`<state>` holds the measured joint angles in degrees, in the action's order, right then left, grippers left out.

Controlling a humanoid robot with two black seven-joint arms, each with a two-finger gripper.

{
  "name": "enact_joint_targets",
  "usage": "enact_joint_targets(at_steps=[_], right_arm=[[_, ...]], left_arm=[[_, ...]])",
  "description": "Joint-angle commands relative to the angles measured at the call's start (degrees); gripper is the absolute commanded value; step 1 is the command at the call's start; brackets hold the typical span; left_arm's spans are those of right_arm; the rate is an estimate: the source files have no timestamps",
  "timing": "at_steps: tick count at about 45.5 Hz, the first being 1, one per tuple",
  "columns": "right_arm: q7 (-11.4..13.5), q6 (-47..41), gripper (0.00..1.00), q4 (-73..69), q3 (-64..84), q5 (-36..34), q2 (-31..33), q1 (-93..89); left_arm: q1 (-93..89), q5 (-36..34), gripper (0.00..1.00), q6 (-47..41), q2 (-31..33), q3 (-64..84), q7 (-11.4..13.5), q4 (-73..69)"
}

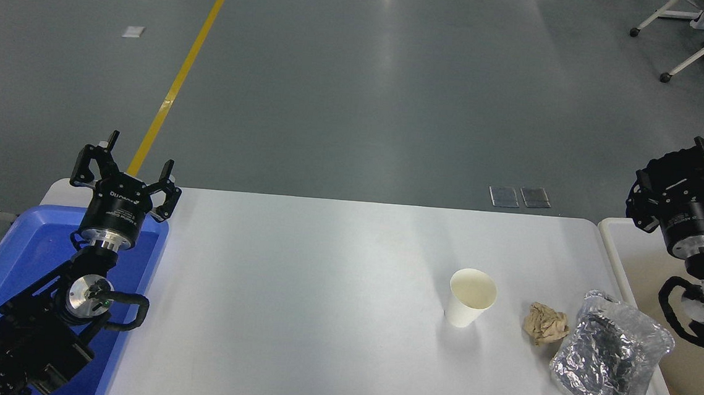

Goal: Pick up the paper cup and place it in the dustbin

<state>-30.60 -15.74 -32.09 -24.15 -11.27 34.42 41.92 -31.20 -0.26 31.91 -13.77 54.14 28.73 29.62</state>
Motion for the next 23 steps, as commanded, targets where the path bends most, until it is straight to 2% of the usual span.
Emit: enact_joint_targets(at_steps=[1,5,14,18,23], right_arm=[[1.33,0.89,1.0,0.36,19.82,-2.17,2.85,8.96],[5.54,0.89,1.0,0.36,29.84,-6.04,3.9,13.97],[19.17,0.89,1.0,0.01,52.08,-14.39,4.34,27.59],[22.51,0.36,1.0,-0.43,61.39,-14.31,3.64,33.83],[23.31,0.19,1.0,-0.61,74.49,-13.96,-0.13,40.78]], left_arm=[[0.0,0.0,0.98,0.0,-0.03,0.0,0.01,0.0],[0.0,0.0,0.98,0.0,-0.03,0.0,0.01,0.0],[-0.09,0.0,0.98,0.0,-0.03,0.0,-0.08,0.0],[-0.09,0.0,0.98,0.09,-0.03,0.0,-0.08,0.09],[-0.09,0.0,0.98,0.09,-0.03,0.0,-0.08,0.0]])
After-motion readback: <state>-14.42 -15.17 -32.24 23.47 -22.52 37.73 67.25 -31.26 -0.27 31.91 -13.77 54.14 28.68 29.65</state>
